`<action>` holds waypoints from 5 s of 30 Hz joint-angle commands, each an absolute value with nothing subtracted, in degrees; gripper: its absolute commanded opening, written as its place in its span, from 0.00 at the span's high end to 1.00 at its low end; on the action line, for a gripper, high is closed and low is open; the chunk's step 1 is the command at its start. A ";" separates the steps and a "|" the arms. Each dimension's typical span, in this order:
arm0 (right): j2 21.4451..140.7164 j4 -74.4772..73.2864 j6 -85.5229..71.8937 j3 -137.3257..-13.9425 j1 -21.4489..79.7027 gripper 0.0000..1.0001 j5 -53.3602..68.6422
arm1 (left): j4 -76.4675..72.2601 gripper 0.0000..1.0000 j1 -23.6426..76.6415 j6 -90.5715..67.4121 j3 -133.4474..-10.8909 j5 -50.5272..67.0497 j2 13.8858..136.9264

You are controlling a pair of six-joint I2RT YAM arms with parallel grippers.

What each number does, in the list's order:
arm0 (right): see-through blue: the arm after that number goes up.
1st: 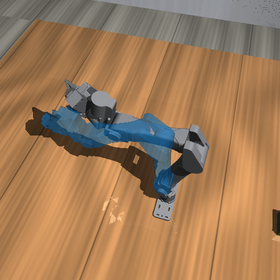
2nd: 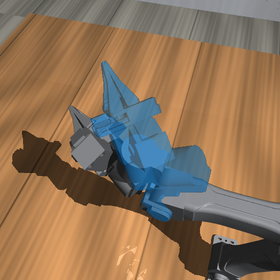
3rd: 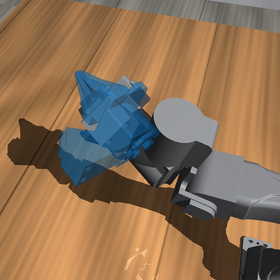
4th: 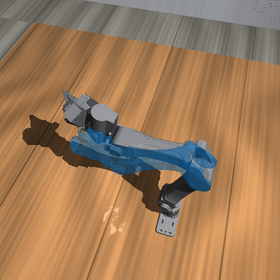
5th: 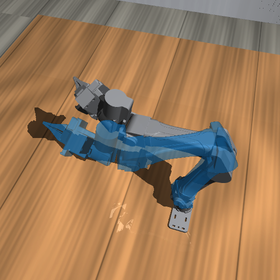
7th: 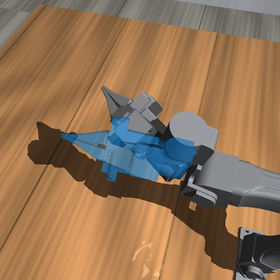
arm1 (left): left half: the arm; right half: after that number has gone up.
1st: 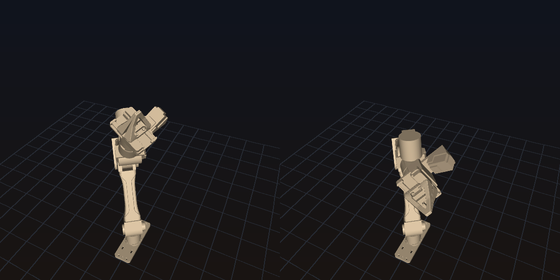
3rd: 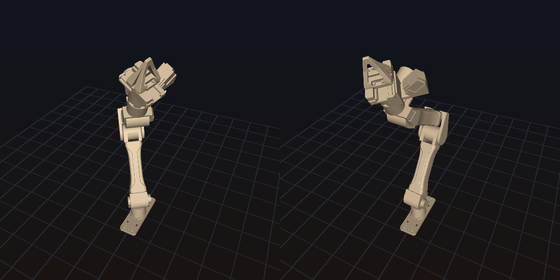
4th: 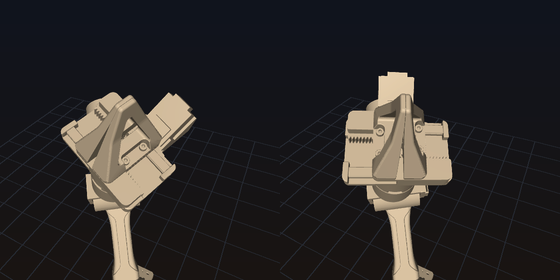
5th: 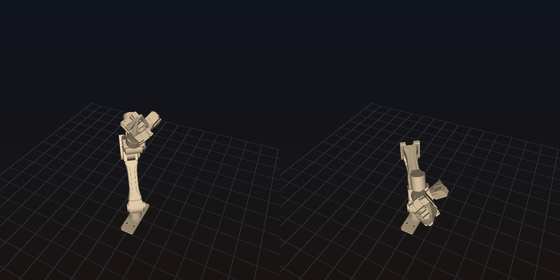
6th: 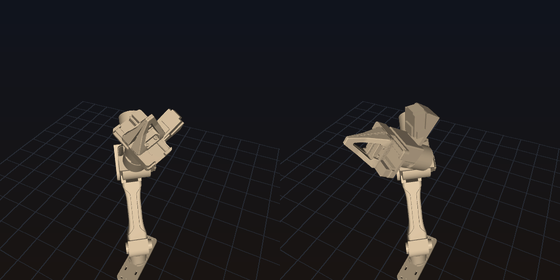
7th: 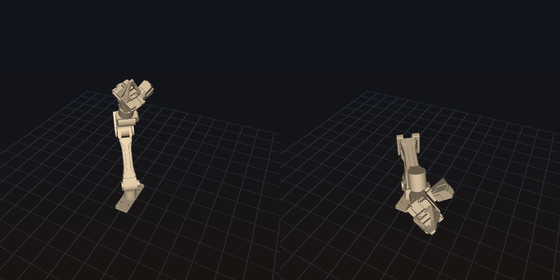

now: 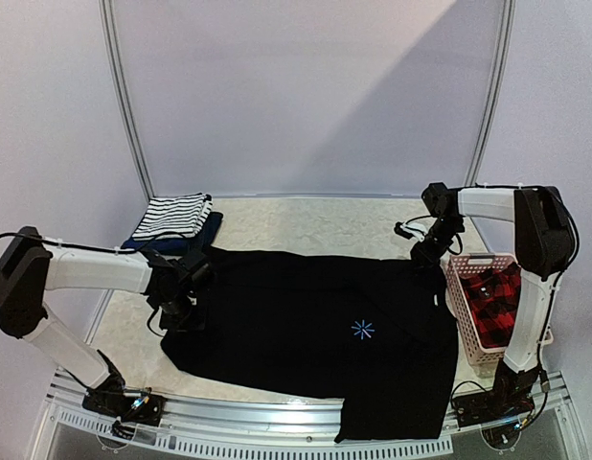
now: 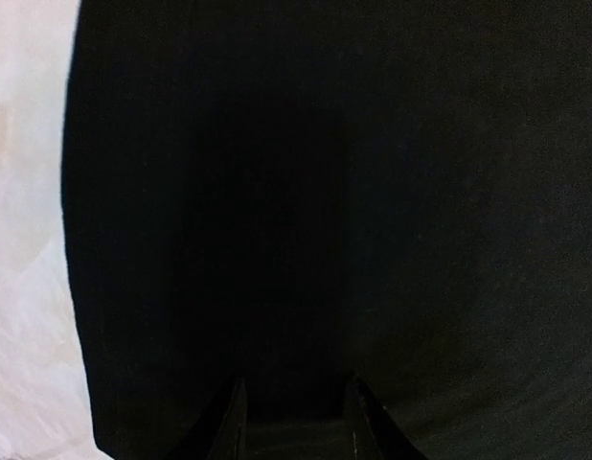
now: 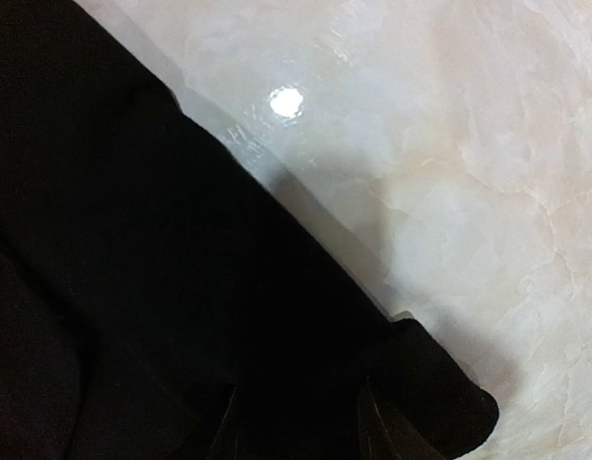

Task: Fold and stack the mixed laundry pile
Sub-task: Adjust the 1/3-folded T-shirt at the center of the board.

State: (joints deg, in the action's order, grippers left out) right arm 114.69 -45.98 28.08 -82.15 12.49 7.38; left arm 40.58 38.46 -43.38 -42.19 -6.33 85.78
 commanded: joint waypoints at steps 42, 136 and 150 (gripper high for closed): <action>111.86 -51.99 31.28 -87.16 12.86 0.52 4.90 | 40.19 0.48 18.07 -29.94 -65.97 -9.13 91.31; 114.59 -61.90 28.29 -97.12 14.03 0.47 23.52 | 38.89 0.73 20.71 -30.44 -61.24 -8.95 98.58; 114.96 -58.16 30.48 -89.18 19.95 0.47 20.03 | 38.28 0.69 17.27 -31.46 -57.31 -8.16 98.36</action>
